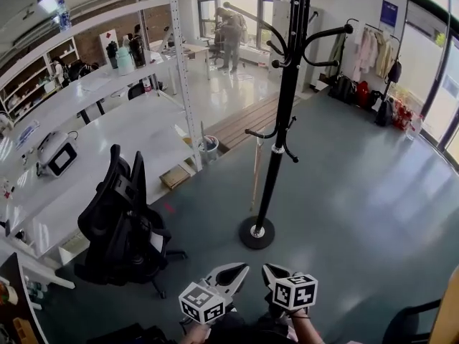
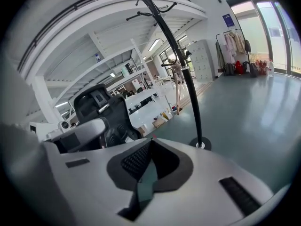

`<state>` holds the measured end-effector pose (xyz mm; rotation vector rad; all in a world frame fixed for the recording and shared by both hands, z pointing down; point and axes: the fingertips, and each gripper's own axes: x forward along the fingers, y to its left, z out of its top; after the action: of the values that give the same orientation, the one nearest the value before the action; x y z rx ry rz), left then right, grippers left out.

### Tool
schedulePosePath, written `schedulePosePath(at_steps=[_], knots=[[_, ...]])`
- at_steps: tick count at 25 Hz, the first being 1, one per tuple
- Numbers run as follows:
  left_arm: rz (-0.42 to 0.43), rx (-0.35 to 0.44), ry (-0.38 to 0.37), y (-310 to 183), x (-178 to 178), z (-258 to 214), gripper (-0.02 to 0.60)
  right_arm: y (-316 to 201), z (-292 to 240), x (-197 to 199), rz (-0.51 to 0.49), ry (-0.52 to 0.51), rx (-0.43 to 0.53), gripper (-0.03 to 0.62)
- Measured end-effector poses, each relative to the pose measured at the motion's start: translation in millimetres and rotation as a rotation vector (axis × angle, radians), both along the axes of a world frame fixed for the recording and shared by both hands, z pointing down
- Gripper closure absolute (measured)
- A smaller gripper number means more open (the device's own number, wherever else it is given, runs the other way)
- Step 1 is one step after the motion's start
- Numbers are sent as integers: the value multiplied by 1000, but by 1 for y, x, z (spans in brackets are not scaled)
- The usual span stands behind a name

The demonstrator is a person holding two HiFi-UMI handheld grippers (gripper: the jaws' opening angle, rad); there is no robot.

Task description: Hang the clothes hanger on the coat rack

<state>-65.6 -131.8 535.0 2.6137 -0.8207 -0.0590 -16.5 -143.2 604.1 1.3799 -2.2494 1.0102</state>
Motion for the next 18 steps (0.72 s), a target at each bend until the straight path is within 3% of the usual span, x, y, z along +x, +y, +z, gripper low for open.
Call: schedulePosePath(at_steps=[8, 18], knots=[[-45, 32, 5, 31, 37, -18, 582, 39, -18, 34, -52, -5, 29, 585], [-57, -12, 3, 137, 125, -9, 581, 145, -21, 113, -99, -19, 20, 585]])
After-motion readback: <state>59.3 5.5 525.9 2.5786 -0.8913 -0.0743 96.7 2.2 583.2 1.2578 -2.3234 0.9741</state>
